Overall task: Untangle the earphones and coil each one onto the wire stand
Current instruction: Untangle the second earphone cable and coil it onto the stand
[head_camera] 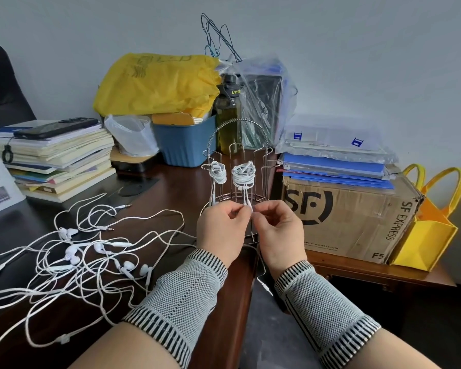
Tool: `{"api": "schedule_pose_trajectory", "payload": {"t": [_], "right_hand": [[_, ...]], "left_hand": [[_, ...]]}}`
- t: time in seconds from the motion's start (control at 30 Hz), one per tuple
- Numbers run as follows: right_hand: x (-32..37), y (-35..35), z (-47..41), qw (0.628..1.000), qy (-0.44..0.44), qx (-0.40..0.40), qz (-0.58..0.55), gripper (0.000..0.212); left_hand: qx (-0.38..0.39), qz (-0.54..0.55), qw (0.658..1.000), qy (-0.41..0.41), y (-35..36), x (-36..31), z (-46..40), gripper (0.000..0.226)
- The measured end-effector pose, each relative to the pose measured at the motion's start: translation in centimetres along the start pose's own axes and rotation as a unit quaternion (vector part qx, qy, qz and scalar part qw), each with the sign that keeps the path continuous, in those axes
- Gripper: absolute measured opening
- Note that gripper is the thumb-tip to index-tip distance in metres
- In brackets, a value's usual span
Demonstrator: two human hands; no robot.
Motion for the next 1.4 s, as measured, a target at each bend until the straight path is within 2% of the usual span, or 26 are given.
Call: {"api": "schedule_pose_trajectory", "payload": {"t": [0.17, 0.33, 0.63, 0.8, 0.97, 1.2, 1.4], "right_hand": [[-0.3, 0.0, -0.1, 1.000, -0.001, 0.001, 0.009, 0.017], [-0.8, 0.0, -0.1, 1.000, 0.009, 0.002, 0.008, 0.020], [0.0, 1.2, -0.3, 0.997, 0.026, 0.070, 0.019, 0.009], [0.7, 1.1, -0.8, 0.989, -0.004, 0.075, 0.124, 0.018], [0.8, 1.0, -0.8, 0.974, -0.048, 0.091, 0.204, 0.012], [0.7, 1.1, -0.7, 0.969, -0.055, 0.103, 0.218, 0.011], [0.6, 0.6, -0.8, 0.983, -0.023, 0.091, 0.155, 0.020]], "left_hand": [[0.017, -0.057, 0.998, 0.010, 0.2, 0.1, 0.0, 0.021], [0.025, -0.015, 1.000, 0.005, 0.1, 0.0, 0.0, 0.017], [0.040, -0.009, 0.999, 0.011, 0.3, 0.1, 0.1, 0.022], [0.037, -0.017, 0.999, 0.007, 0.3, 0.3, 0.1, 0.022], [0.029, -0.030, 0.999, 0.001, 0.3, 0.4, 0.0, 0.021], [0.029, -0.030, 0.999, -0.009, 0.0, 0.5, 0.1, 0.019], [0.020, -0.095, 0.995, 0.017, -0.7, -0.2, 0.5, 0.024]]}}
Point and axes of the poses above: each hand's wrist, its own z-axis away from the middle knuckle, its own y-axis out of the palm, x = y × z, the point moved 9 cm from there along -z, towards the middle knuckle, and after that the axes turned 15 degrees about -z, right-handed, at the moved point
